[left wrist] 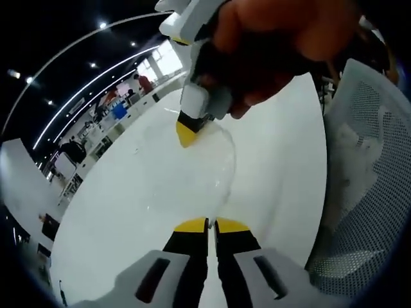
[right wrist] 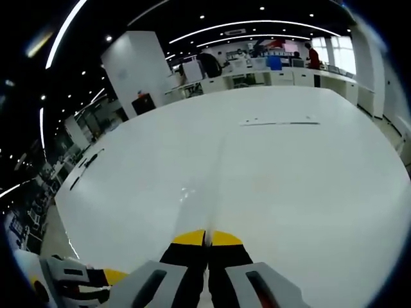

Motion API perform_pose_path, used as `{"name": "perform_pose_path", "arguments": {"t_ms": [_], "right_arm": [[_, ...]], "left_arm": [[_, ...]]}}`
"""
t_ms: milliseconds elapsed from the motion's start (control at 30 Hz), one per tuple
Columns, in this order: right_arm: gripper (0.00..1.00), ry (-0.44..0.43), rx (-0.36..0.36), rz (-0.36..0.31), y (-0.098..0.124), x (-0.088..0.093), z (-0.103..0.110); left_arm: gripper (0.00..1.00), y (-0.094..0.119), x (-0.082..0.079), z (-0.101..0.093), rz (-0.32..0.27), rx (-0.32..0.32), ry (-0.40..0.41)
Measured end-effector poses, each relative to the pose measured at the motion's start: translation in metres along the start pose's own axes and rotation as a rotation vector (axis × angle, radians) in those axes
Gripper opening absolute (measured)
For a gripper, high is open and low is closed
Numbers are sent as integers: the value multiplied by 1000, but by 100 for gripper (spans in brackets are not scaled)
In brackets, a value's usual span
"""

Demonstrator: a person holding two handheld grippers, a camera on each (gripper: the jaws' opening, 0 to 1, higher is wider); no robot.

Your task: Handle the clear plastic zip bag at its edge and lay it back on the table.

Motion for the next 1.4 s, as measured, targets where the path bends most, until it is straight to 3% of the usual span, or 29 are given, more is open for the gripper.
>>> {"name": "perform_pose_path", "arguments": {"t_ms": [200, 333, 567, 833, 1067, 1233, 1400], "right_arm": [[0, -8, -1, 1, 0, 1, 0], [0, -9, -3, 5, 0, 3, 1], [0, 10, -20, 10, -1, 4, 3], [0, 95, -59, 22, -1, 11, 7], [0, 117, -77, 30, 6, 12, -2], [6, 134, -115, 18, 9, 12, -3], [13, 240, -137, 39, 12, 16, -5]], "left_arm": [[6, -1, -1, -11, 16, 19, -85], [1, 0, -4, -16, 11, 32, -123], [0, 3, 1, -10, 32, 26, -92], [0, 4, 3, -11, 45, 45, -56], [0, 5, -2, -6, 34, 38, -40], [0, 3, -1, -2, 36, 30, -30], [0, 4, 1, -1, 43, 28, -30]]}}
Point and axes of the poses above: the point that each gripper's makers call its tool centre point, and the gripper's own axes: y roughly backward along the fingers, z roughly to its left, x roughly out of its underside, the point moved 4 cm from there along y, roughly backward along the fingers, and after that the axes turned 9 degrees about y, right-handed, at the moved point
